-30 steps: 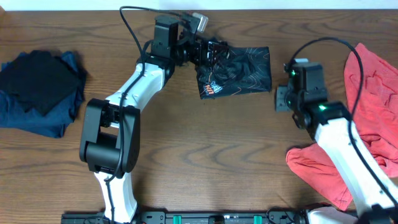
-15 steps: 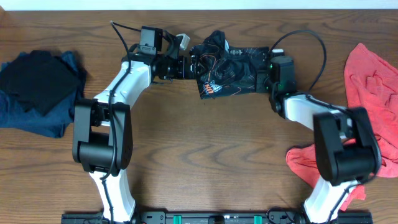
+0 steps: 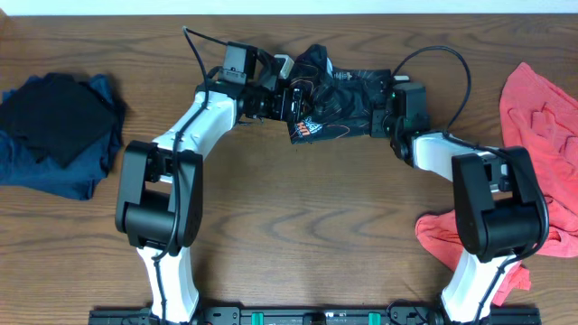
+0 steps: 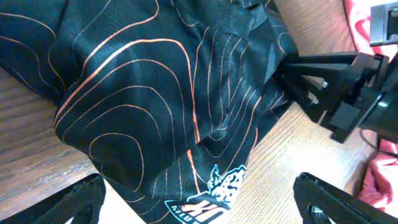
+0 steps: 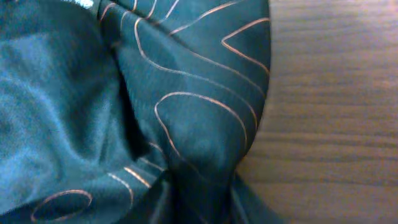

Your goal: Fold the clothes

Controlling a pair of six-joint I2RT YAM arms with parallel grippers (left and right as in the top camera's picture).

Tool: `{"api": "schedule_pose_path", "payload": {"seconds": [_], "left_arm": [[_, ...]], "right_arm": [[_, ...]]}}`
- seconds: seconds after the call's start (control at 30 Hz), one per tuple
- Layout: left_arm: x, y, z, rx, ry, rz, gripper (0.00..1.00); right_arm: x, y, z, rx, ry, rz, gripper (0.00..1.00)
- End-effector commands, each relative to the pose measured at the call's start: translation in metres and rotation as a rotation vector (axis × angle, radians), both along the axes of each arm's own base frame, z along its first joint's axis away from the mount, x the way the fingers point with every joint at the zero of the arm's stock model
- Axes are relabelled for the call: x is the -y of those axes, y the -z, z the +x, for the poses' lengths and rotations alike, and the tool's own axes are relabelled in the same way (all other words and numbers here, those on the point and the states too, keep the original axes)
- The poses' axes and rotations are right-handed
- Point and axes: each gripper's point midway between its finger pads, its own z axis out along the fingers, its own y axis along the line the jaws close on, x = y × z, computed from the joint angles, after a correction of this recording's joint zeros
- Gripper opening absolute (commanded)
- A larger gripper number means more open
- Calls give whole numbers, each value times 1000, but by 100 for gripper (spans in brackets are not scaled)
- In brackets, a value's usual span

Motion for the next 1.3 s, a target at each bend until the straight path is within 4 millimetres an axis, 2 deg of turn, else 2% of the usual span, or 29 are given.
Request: {"api": "schedule_pose_path", "payload": {"seconds": [0.0, 0.17, 0.33, 0.47, 0.6, 0.67, 0.77, 0.9, 0.93, 0.97, 1.0, 1.07, 1.17, 1.23, 1.27], "left_arm": [[-3, 5, 6, 18, -5, 24, 98], [1, 1, 14, 66, -4, 19, 98], [-4, 6, 14, 57, -26, 57, 98], [-8, 17, -3, -32, -22, 81, 98], [-17, 32, -34, -188, -16, 124, 98], [-21, 37, -50, -262, -14, 144, 98], [-26, 39, -70, -339, 7, 173, 98], [-30, 32, -86, -387, 19, 189, 98], [-31, 29, -87, -386, 23, 190, 98], [-31, 25, -88, -380, 24, 189, 98], [-31, 20, -88, -373, 24, 187, 98], [-31, 11, -87, -349, 23, 181, 98], [-31, -3, -86, -313, 24, 174, 98], [-30, -9, -85, -298, 25, 170, 98], [-30, -11, -85, -293, 25, 169, 98]], "right_arm": [[13, 49, -45, -203, 31, -59, 19], [16, 63, -79, -350, 21, -81, 18], [16, 61, -116, -495, 39, -86, 15], [20, 50, -149, -617, 54, -106, 15], [26, 33, -177, -706, 60, -125, 12], [28, 23, -184, -719, 61, -128, 13], [28, 5, -185, -695, 61, -122, 14], [28, -23, -180, -619, 83, -99, 17], [28, -30, -176, -587, 86, -97, 30], [30, -38, -171, -552, 93, -98, 61], [33, -46, -167, -516, 101, -98, 73], [37, -62, -158, -447, 119, -88, 84], [43, -84, -148, -355, 144, -59, 84], [46, -96, -140, -302, 155, -33, 78], [46, -98, -137, -288, 156, -21, 72]]}}
